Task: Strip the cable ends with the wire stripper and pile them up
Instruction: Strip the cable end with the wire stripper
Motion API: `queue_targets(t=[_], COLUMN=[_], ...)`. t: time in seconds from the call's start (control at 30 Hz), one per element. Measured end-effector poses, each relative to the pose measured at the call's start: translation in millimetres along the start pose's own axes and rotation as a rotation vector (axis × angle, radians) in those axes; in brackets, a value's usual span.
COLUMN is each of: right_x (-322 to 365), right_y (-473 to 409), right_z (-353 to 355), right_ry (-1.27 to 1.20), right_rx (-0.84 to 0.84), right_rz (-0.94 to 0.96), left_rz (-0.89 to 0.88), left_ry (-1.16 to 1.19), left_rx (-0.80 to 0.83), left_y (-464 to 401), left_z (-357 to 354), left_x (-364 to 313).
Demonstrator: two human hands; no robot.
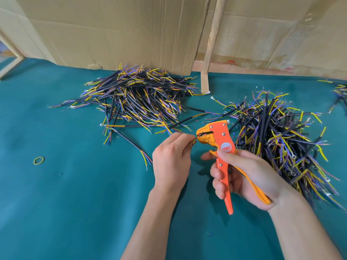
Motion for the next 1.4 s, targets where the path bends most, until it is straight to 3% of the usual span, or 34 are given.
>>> queue_targets(t=[0.57,1.0,1.13,1.4], right_x=[-1,-9,-13,-6], right_y=[0,-5,-9,-7], right_z=[2,-8,-13,-9], right_ry=[0.007,-0.056,-0.003,-0.100], right_rx=[-0.014,-0.078,-0.157,-0.086], right_rz=[-0.021,0.039,0.095,0.112], left_rz=[0.002,0.116,0.221,0.271], left_ry=[-0.008,0.117,0.142,0.180], left_rx=[0.023,0.010,0.059,0.070], left_y=[0,-1,-1,-1], left_z=[-1,-3,-6,-4], left_x=[0,2,4,3])
Point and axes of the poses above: each hand's wrist, its own y-axis away from the middle knuckle, its own z-axis out of the back of the hand, x = y × z, the point moved 2 cm from there along -y, towards the middle knuckle, and after that the axes turned 15 degrees about z, right-handed, at the moved point
